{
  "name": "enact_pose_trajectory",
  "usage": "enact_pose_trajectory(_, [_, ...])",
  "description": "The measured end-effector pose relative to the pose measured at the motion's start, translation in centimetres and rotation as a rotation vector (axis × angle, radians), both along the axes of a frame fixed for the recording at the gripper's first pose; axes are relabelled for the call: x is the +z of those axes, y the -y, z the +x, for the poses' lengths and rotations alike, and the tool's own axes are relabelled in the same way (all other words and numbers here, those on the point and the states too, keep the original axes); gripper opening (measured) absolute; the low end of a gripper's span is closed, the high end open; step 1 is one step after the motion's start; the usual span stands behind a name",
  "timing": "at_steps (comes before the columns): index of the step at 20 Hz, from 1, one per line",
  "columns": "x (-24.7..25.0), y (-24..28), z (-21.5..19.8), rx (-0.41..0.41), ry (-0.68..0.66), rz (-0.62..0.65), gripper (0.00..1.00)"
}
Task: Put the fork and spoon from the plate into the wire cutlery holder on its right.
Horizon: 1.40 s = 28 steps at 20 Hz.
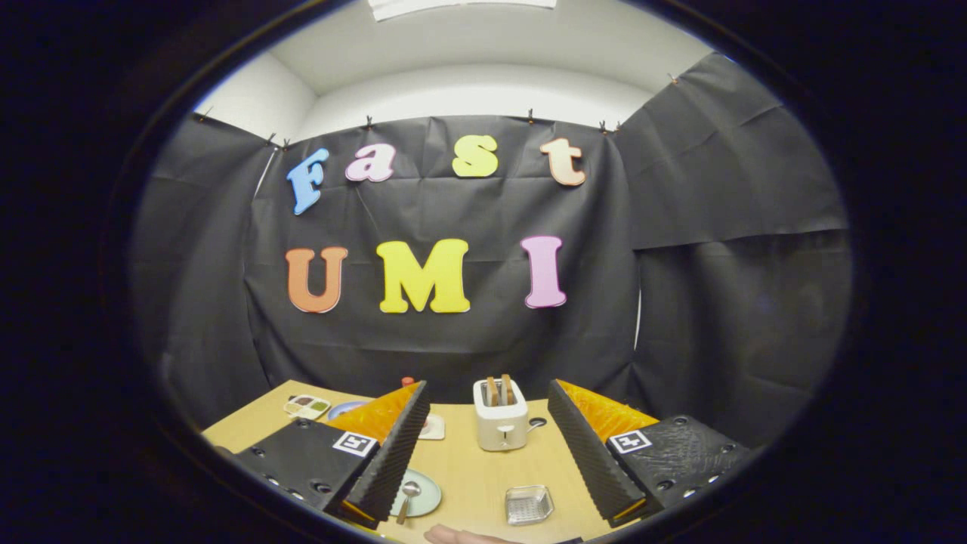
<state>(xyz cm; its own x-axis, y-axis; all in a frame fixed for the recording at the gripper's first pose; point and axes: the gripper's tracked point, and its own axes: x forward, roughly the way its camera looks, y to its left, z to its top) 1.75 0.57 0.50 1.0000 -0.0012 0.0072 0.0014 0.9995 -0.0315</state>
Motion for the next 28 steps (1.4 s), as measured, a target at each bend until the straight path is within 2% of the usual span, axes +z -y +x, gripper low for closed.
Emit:
enact_pose_trajectory(4, [-0.8,-0.4,0.4,0.006,-0.011,-0.023,0.95])
enact_pose_trajectory(9, [-4.2,-2.0,1.8,0.048,-0.074,-0.057,0.96])
enact_pose_trajectory(14, [-11.5,-4.2,4.2,0.087,-0.235,-0.049,0.96])
enact_pose_trajectory(19, [-21.5,-5.3,6.5,0.059,-0.424,-0.086,0.97])
enact_pose_trajectory(23, [-27.3,-8.0,6.5,0.094,-0.549,-0.098,0.97])
enact_pose_trajectory(28, [-32.9,-10.2,7.1,0.049,-0.669,-0.106,0.97])
